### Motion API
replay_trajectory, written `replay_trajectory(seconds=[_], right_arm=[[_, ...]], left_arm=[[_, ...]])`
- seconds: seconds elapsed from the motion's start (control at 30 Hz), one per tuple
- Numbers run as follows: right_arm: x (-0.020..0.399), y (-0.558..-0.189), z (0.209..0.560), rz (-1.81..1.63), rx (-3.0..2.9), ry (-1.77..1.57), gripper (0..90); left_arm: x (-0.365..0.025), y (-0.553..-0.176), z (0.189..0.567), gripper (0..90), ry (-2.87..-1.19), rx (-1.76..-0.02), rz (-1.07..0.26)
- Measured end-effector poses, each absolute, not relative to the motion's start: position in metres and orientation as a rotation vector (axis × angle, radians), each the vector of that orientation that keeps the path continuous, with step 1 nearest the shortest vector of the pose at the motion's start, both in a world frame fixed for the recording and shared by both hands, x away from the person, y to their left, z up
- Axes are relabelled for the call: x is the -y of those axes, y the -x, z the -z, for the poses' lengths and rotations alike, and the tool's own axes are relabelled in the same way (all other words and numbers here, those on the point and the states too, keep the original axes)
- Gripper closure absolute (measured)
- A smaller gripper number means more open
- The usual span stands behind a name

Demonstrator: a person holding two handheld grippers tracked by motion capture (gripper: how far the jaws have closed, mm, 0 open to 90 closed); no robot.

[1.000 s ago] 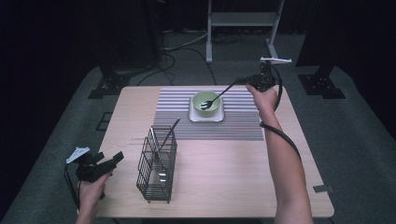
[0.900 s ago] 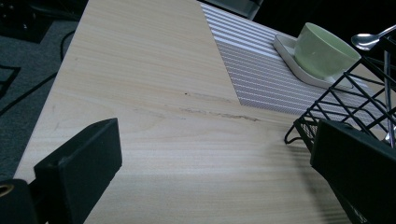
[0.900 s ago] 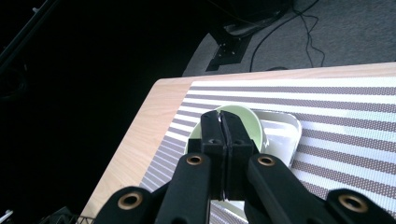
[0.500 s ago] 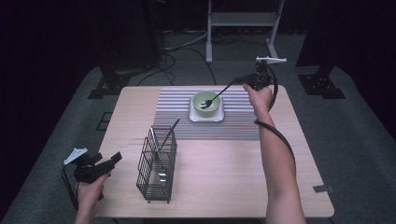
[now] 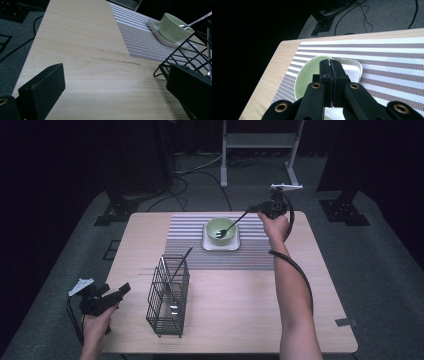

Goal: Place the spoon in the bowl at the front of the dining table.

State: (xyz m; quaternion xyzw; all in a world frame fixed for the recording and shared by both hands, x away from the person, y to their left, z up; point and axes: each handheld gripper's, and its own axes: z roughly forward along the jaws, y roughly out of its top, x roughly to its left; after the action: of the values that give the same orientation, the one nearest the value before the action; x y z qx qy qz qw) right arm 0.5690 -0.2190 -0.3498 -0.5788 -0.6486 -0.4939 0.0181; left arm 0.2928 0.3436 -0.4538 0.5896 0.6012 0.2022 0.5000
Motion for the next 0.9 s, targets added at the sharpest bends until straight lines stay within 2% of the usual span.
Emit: replay_trajectory(seconds=[0.67,0.9], right_arm=[[0.222,-0.568,0.378,1.481,1.994,1.81,87.2],[0.227,-0.567,0.384,1.477,1.974,1.809,82.6]], left_arm=[[-0.344,-0.288,0.454,1.0,-1.431,-1.46,-0.5],[-0.343,-0.288,0.454,1.0,-1.439,-1.457,-0.503]])
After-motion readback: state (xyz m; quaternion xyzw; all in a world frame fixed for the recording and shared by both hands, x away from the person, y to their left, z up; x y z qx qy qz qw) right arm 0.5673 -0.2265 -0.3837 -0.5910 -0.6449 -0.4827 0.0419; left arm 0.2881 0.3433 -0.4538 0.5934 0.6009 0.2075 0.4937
